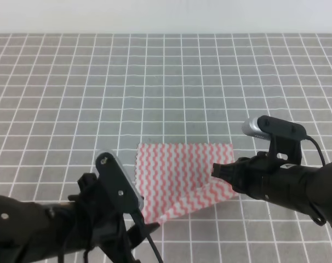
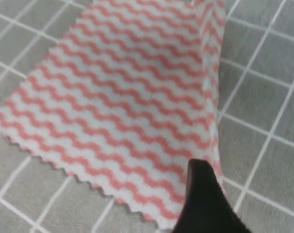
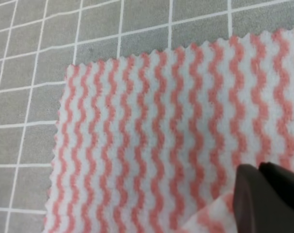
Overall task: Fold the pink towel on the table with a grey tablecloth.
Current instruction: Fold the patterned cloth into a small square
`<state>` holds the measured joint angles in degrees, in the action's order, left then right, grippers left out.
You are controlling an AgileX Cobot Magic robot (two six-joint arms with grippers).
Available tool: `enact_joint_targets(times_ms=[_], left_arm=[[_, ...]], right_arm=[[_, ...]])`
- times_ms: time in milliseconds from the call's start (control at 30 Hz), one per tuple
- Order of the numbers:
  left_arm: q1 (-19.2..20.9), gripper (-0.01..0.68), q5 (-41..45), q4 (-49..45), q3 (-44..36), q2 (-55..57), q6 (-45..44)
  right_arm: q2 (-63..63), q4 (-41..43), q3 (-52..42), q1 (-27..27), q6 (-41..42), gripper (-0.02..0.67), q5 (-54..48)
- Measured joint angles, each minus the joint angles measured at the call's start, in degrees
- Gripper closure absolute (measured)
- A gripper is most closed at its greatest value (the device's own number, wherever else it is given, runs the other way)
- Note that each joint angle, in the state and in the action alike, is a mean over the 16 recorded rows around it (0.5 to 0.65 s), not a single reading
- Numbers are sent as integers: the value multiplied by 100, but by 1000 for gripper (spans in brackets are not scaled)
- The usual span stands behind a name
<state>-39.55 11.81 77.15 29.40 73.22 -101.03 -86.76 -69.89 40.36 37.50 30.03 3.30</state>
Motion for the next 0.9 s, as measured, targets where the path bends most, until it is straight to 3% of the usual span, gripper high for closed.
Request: enact_joint_targets(times_ms=[900], left_arm=[[0,288,-485,17,2,1172,-943]], right_arm=[[5,4,22,-1,29,664,-23]])
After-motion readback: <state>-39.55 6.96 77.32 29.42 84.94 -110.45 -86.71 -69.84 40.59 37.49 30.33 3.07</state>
